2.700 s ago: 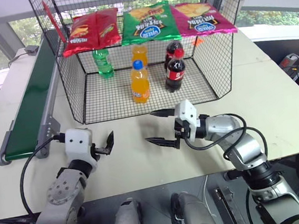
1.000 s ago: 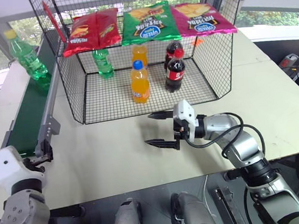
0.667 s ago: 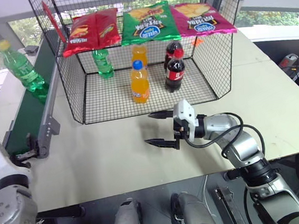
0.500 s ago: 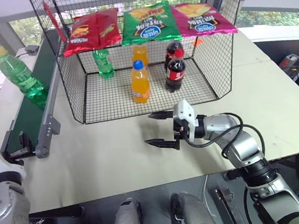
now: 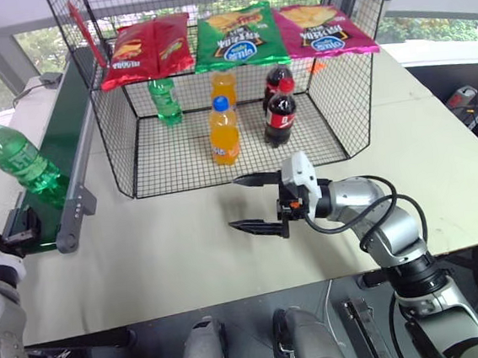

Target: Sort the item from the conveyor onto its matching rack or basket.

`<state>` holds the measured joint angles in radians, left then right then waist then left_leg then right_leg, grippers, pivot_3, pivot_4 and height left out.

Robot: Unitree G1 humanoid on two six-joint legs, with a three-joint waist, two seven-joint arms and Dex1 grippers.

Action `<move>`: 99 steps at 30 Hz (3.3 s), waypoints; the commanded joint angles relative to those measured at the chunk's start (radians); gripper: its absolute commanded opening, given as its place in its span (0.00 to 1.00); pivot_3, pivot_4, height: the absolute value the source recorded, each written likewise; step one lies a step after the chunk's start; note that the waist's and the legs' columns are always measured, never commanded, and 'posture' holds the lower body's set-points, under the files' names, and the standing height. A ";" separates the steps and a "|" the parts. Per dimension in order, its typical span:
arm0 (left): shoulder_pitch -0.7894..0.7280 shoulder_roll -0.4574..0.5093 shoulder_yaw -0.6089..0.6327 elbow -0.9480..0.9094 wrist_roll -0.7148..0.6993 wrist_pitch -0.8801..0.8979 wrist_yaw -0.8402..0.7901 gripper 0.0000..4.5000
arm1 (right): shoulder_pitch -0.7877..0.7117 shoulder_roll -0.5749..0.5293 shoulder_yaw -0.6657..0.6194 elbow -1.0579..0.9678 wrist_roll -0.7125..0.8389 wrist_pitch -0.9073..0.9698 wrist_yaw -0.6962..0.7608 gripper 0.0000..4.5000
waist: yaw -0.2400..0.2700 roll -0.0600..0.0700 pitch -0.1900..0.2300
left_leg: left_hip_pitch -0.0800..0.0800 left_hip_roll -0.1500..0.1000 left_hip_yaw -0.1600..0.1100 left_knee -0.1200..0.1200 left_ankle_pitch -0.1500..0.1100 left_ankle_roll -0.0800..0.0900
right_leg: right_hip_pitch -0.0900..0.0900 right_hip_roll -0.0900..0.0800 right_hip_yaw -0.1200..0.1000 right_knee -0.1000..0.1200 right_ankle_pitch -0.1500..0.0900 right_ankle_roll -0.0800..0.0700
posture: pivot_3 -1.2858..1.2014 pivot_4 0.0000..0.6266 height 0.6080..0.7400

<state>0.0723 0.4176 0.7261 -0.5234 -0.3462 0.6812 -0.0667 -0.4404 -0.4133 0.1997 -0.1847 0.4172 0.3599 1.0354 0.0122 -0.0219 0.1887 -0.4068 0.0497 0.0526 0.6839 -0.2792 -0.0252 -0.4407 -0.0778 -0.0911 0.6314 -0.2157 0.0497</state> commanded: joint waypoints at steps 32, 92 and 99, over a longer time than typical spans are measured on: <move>-0.059 0.060 -0.029 -0.144 -0.116 0.010 -0.048 0.62 | -0.008 -0.020 -0.015 -0.070 0.017 0.031 -0.029 1.00 | 0.000 0.000 0.000 | -0.001 0.000 0.000 0.000 0.000 0.000 | 0.000 0.000 0.000 0.000 0.001 0.002 | 0.52 0.24 1.00; -0.616 -0.236 -0.665 0.562 0.232 -0.352 0.025 0.99 | -0.038 -0.016 0.015 0.036 -0.213 0.112 -0.241 1.00 | 0.000 0.000 0.000 | -0.001 0.000 0.001 -0.001 0.000 0.000 | -0.001 0.001 0.000 0.000 0.002 0.004 | 0.52 0.24 1.00; -0.595 -0.224 -0.667 0.448 0.246 -0.305 0.023 0.99 | -0.038 -0.008 0.017 0.038 -0.213 0.105 -0.234 1.00 | 0.000 0.000 0.000 | -0.001 0.000 0.001 0.000 0.000 0.000 | -0.001 0.001 0.000 0.000 0.002 0.004 | 0.52 0.24 1.00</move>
<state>-0.5179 0.1860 0.0558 -0.0165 -0.1112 0.3730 -0.0416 -0.4673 -0.4235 0.2228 -0.1087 0.1912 0.4759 0.7974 0.0126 -0.0218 0.1888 -0.4078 0.0493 0.0532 0.6834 -0.2790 -0.0251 -0.4412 -0.0771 -0.0913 0.6315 -0.2136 0.0532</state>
